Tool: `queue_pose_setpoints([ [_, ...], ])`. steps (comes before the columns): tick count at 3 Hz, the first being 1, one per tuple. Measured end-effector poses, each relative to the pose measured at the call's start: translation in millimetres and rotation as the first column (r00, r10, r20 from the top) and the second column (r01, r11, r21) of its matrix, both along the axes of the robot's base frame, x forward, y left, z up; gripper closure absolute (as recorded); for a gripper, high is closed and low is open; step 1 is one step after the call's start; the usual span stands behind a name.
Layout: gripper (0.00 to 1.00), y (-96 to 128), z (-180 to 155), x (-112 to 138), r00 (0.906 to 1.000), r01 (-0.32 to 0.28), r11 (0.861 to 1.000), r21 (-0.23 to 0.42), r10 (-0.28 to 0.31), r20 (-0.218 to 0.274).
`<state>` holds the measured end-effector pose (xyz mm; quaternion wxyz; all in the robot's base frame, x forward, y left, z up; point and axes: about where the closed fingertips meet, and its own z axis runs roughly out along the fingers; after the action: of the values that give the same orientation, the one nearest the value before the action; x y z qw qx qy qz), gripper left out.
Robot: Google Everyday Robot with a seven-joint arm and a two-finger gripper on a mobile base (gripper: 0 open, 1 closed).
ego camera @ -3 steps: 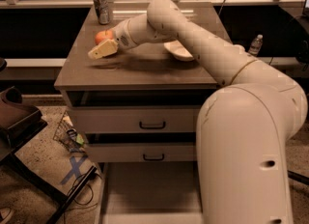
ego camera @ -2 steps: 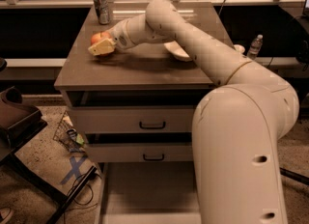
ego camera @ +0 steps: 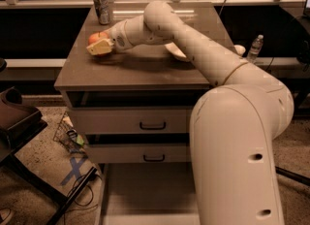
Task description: Place apple into bottom drawer
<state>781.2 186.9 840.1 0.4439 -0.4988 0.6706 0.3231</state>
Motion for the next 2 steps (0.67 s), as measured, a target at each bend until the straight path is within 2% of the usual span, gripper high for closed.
queue_pose_setpoints([
  [1,1.00,2.1,-1.2,-0.6,1.0000,-0.003,1.000,0.000,0.003,-0.002],
  [2,1.00,0.0,0.7,-2.6,1.0000,0.000,1.000,0.001,0.000,0.000],
])
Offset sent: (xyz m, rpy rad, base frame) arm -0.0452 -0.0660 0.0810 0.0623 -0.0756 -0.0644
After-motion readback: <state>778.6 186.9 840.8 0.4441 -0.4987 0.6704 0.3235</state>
